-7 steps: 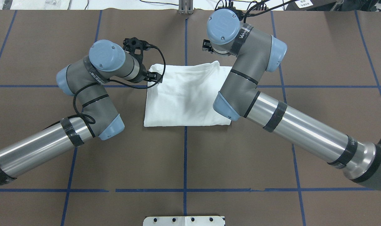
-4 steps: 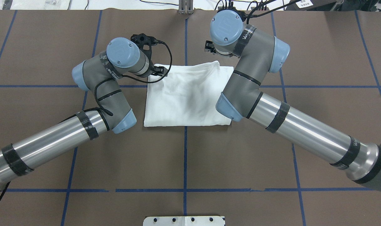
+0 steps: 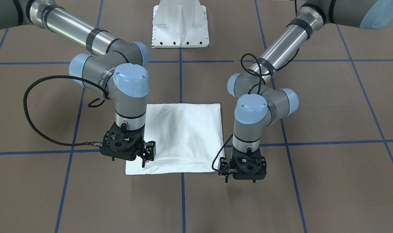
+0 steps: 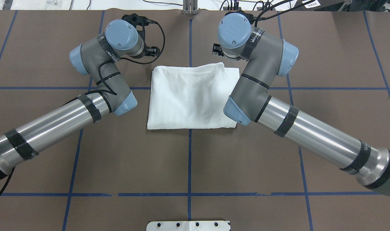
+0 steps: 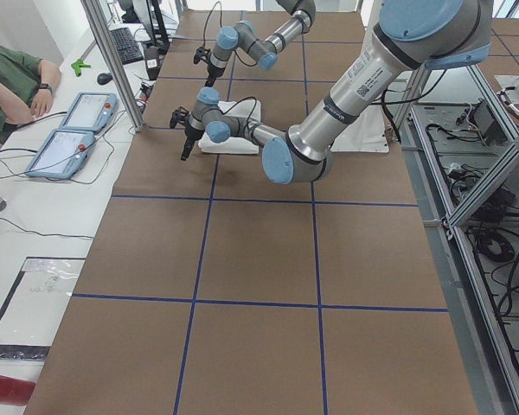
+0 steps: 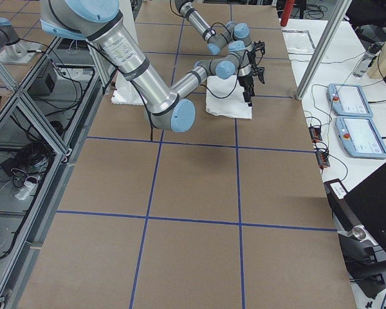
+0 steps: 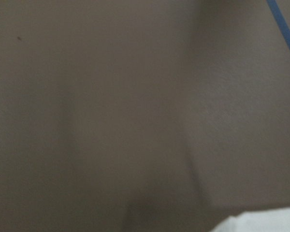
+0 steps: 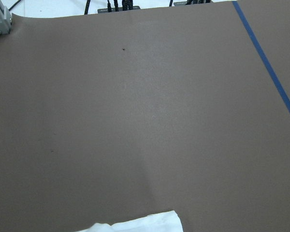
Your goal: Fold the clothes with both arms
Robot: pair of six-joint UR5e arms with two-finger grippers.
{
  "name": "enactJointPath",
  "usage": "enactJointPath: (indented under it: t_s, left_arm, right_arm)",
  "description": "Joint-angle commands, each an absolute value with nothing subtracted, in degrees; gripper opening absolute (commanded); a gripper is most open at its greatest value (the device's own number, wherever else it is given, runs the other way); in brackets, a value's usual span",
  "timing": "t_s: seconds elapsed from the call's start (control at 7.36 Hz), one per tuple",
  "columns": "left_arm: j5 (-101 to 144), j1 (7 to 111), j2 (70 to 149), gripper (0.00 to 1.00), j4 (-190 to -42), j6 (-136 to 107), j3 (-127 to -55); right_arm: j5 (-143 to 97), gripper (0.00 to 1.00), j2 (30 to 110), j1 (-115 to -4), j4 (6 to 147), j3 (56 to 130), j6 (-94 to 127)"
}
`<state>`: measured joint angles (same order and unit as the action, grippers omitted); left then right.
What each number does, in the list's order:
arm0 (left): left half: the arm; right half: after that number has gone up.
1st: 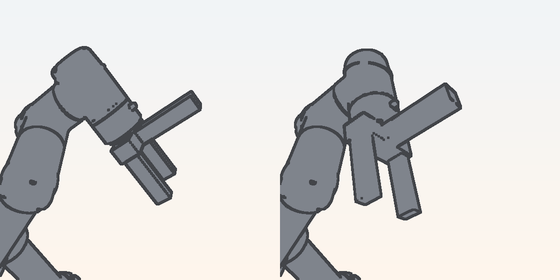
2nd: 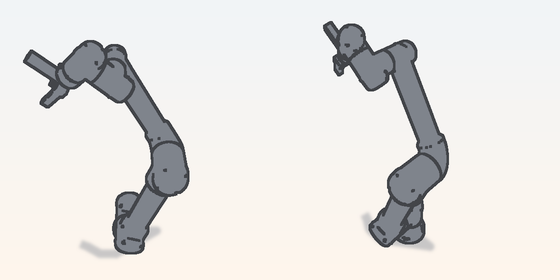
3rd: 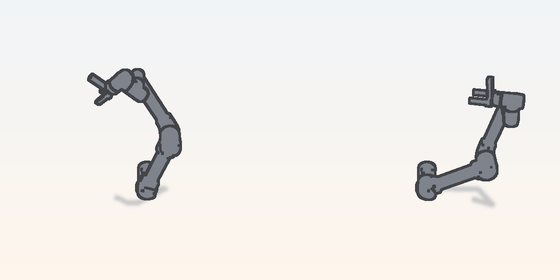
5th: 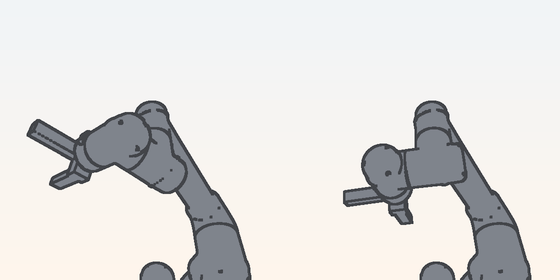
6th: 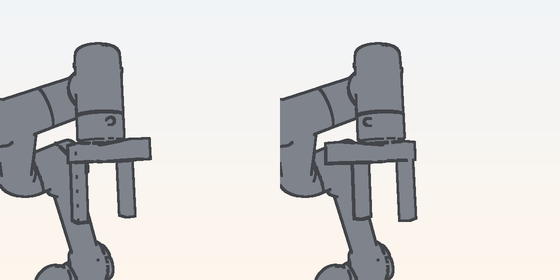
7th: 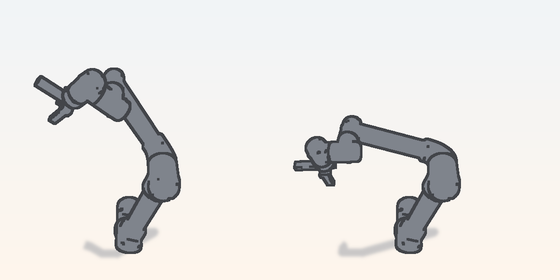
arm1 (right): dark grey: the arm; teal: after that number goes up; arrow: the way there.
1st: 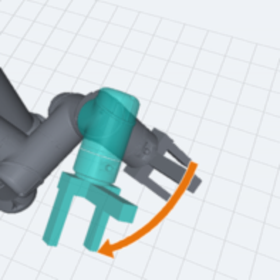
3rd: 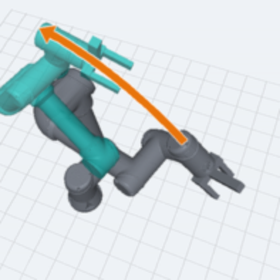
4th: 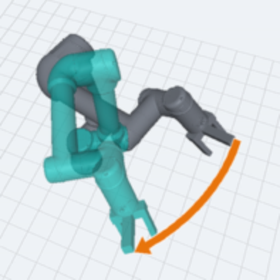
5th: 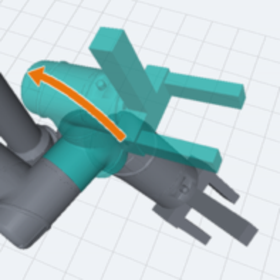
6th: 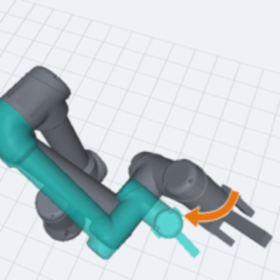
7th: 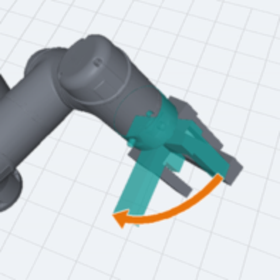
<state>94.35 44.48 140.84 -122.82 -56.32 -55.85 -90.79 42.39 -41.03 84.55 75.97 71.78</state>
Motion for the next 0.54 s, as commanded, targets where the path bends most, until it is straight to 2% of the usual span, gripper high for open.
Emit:
enactJointPath:
  t_s: [0.0,0.14,0.41]
  left_arm:
    - [94.5,46.6,141.2,1.00,-123.1,-55.6,-55.9]
    - [96.7,46.8,140.5,1.00,-122.4,-54.7,-59.6]
    - [104.1,47.6,134.2,1.00,-114.1,-51.1,-75.1]
  right_arm:
    - [-91.0,1.00,42.5,-40.9,84.6,76.2,71.8]
    - [-94.0,1.00,42.6,-41.4,85.5,77.9,70.7]
    - [-101.4,1.00,45.9,-44.5,85.6,81.4,63.8]
